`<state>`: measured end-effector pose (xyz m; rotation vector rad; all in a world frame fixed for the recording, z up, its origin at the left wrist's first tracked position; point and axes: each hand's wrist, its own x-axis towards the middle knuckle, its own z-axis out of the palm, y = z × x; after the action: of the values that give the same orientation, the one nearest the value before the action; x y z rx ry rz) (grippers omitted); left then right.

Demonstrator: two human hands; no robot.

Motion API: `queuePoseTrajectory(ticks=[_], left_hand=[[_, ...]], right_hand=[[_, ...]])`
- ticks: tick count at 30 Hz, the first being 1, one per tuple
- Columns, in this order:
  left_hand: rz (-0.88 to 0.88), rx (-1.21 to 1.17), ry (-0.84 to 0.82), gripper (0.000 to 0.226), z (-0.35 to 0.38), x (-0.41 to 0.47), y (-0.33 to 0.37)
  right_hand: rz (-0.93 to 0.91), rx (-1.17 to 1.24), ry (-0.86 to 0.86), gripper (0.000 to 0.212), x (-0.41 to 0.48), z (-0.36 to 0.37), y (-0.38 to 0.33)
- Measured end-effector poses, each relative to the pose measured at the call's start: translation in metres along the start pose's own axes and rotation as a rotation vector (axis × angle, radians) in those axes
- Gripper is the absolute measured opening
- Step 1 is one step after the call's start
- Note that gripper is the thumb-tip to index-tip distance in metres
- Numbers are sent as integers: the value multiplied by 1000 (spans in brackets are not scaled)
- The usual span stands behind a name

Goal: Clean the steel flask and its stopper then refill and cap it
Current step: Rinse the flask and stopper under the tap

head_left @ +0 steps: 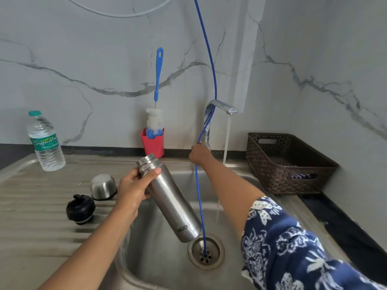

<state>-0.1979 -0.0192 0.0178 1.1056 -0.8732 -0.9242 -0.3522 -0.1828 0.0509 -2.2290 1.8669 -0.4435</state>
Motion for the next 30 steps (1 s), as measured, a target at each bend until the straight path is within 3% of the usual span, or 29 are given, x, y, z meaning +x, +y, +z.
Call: queuePoseTrajectory(ticks=[3,5,7,10,12,19,23,30], left_hand=[[-38,-48,26,24,0,-1,-3],[-73,-96,49,29,1,-2,-8],[-113,-146,64,29,4,-3,-13],[-174,-241,56,34,16,-4,-15],[-234,-314,45,41,27,0,-17],[-452,-437,-36,57,61,11,-32],[-523,-284,-76,48,56,21,-42],[-635,-215,5,26,44,30,-57]], right_hand=[[27,314,127,32,-35,-20,11],[93,486,101,31,-68,-23,29],[286,711,-98,33,-99,-15,59],[583,1004,-456,56,-132,0,104],[641,1178,-527,62,-133,9,121],[643,1612,-245,44,-118,8,130],[605,1615,-176,45,-108,9,135],[593,1523,24,68,-85,9,134]])
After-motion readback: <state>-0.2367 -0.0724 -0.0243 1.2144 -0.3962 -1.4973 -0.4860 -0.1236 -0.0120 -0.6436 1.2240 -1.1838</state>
